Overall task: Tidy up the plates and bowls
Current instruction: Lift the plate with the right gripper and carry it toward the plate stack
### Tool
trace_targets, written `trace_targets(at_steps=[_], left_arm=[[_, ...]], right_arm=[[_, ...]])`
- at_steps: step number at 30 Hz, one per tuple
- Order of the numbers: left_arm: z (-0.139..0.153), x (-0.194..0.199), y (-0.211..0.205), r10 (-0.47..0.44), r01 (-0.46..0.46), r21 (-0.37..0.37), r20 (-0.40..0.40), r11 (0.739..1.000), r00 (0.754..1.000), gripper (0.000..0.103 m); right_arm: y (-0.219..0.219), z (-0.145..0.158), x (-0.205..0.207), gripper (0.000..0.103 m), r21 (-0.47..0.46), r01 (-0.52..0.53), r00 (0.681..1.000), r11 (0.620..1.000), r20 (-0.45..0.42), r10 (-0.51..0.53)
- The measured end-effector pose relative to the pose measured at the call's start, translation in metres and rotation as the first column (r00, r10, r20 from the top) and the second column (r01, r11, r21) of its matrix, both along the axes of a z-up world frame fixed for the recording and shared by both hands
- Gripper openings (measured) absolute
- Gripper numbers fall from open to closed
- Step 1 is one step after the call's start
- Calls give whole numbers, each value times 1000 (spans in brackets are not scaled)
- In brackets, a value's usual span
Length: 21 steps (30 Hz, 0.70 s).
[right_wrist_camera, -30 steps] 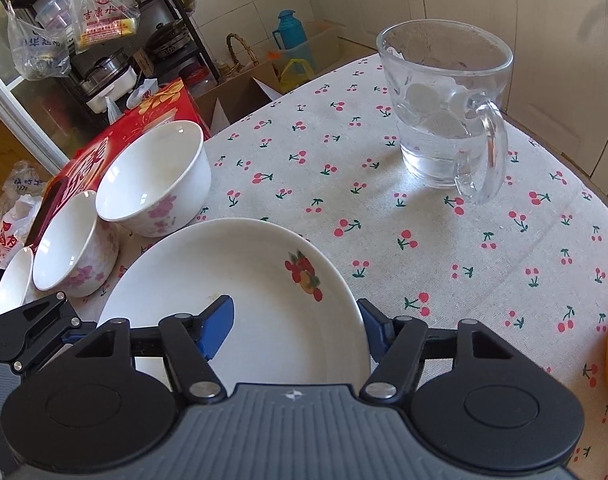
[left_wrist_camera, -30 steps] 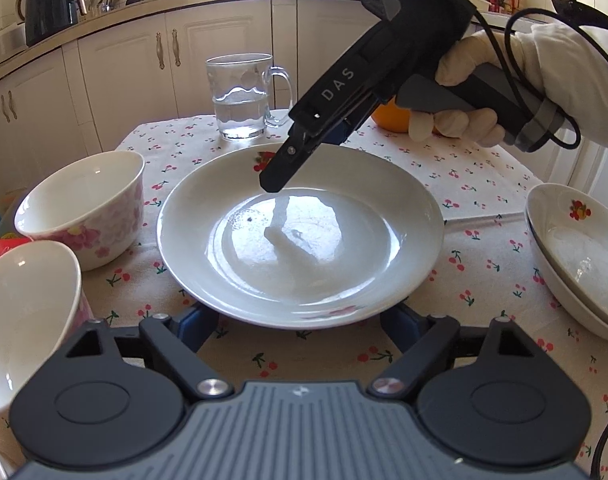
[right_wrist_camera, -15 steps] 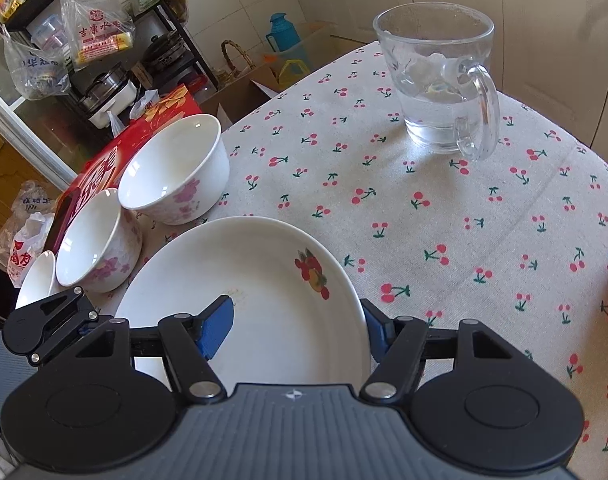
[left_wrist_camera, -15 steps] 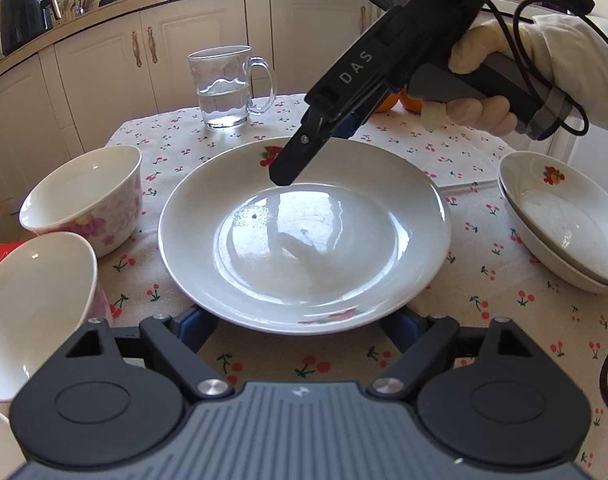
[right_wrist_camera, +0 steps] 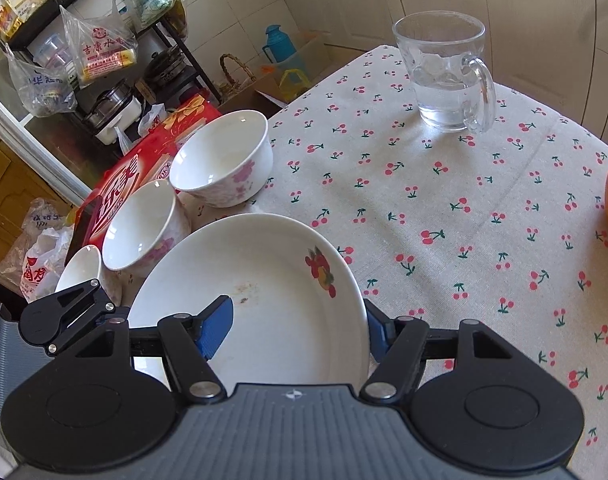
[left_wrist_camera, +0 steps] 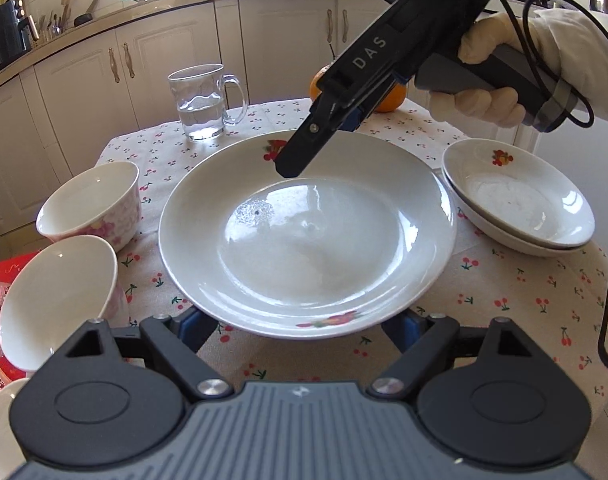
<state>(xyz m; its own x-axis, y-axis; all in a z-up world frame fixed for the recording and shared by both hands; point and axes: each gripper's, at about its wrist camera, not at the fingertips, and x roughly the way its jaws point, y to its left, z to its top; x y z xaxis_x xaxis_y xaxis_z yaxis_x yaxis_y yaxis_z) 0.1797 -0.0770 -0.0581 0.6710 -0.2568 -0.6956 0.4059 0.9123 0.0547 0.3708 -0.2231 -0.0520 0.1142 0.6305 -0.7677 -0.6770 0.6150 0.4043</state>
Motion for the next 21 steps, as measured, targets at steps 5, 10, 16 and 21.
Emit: trace_targets(at_steps=[5, 10, 16, 21], left_arm=[[10, -14, -3, -35, 35, 3, 4, 999, 999, 87], [17, -27, -9, -68, 68, -1, -1, 998, 998, 87], [22, -43, -20, -108, 108, 7, -1, 994, 994, 87], [24, -51, -32, -145, 145, 8, -7, 989, 989, 87]], right_arm=[[-10, 13, -23, 74, 3, 24, 1000, 1000, 18, -24], [-22, 22, -46, 74, 9, 47, 998, 999, 34, -47], [-40, 27, -70, 75, 16, 79, 996, 997, 44, -80], [-58, 29, -89, 76, 20, 110, 993, 994, 47, -111]])
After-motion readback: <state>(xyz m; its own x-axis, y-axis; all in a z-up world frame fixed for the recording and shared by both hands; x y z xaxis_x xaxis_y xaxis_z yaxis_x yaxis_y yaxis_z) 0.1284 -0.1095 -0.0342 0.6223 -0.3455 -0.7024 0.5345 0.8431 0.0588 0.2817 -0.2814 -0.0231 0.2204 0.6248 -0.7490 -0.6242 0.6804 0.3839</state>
